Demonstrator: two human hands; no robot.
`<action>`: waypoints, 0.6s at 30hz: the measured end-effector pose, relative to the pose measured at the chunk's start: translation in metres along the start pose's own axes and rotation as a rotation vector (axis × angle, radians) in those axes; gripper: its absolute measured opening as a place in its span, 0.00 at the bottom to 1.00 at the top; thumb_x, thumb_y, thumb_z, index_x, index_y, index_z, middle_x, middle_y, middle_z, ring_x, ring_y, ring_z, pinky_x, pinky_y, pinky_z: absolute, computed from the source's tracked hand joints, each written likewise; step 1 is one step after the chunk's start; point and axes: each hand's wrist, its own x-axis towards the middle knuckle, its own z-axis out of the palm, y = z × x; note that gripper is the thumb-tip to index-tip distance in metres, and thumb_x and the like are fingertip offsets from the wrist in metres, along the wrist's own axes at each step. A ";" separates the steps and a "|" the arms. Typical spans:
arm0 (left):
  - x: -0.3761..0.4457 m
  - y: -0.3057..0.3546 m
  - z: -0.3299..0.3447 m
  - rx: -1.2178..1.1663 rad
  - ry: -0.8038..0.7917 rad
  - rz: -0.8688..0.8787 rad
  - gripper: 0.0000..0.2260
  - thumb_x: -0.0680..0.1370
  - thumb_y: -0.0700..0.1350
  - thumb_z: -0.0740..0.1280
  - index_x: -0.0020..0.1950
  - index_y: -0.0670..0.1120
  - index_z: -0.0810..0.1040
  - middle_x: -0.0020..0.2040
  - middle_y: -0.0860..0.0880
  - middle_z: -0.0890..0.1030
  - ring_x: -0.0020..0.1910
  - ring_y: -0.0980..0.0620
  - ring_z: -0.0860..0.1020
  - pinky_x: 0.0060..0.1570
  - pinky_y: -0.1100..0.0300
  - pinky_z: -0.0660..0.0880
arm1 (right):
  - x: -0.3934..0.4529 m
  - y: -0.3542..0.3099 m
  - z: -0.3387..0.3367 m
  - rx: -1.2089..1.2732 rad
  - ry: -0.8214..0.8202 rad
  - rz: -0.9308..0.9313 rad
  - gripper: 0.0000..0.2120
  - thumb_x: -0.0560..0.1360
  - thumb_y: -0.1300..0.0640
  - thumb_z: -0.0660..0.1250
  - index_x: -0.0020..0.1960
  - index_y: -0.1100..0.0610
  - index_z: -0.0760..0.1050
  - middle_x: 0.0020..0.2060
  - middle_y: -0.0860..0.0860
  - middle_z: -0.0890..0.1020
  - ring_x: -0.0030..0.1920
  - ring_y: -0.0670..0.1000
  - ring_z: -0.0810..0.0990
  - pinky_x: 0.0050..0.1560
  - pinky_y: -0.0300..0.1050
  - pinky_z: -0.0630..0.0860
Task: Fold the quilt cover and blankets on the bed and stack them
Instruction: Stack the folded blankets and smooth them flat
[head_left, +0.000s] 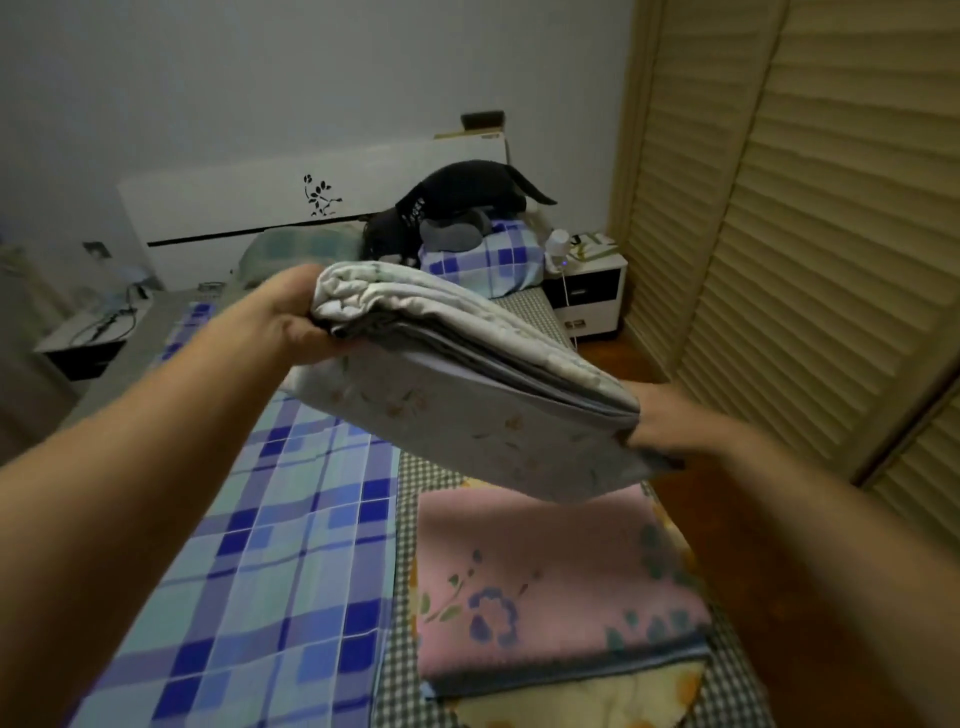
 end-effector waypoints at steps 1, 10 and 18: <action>0.003 -0.009 0.000 -0.007 -0.019 0.018 0.19 0.82 0.41 0.54 0.71 0.37 0.72 0.68 0.38 0.76 0.67 0.43 0.76 0.67 0.46 0.72 | 0.002 0.002 -0.009 0.002 -0.015 0.022 0.28 0.57 0.41 0.68 0.57 0.43 0.73 0.55 0.48 0.80 0.56 0.53 0.79 0.57 0.55 0.78; 0.015 -0.118 -0.006 -0.123 -0.016 -0.015 0.18 0.60 0.43 0.73 0.49 0.40 0.87 0.53 0.39 0.85 0.48 0.44 0.85 0.40 0.52 0.83 | -0.012 0.049 0.010 -0.492 0.529 -0.197 0.37 0.63 0.59 0.72 0.73 0.56 0.69 0.48 0.59 0.74 0.46 0.62 0.73 0.35 0.47 0.66; 0.032 -0.433 -0.057 -0.010 0.425 -0.710 0.18 0.78 0.50 0.69 0.65 0.43 0.76 0.55 0.40 0.82 0.52 0.38 0.81 0.49 0.46 0.78 | -0.093 0.139 0.271 -0.549 -0.008 -0.053 0.32 0.59 0.60 0.76 0.62 0.55 0.70 0.49 0.58 0.72 0.47 0.63 0.75 0.34 0.56 0.77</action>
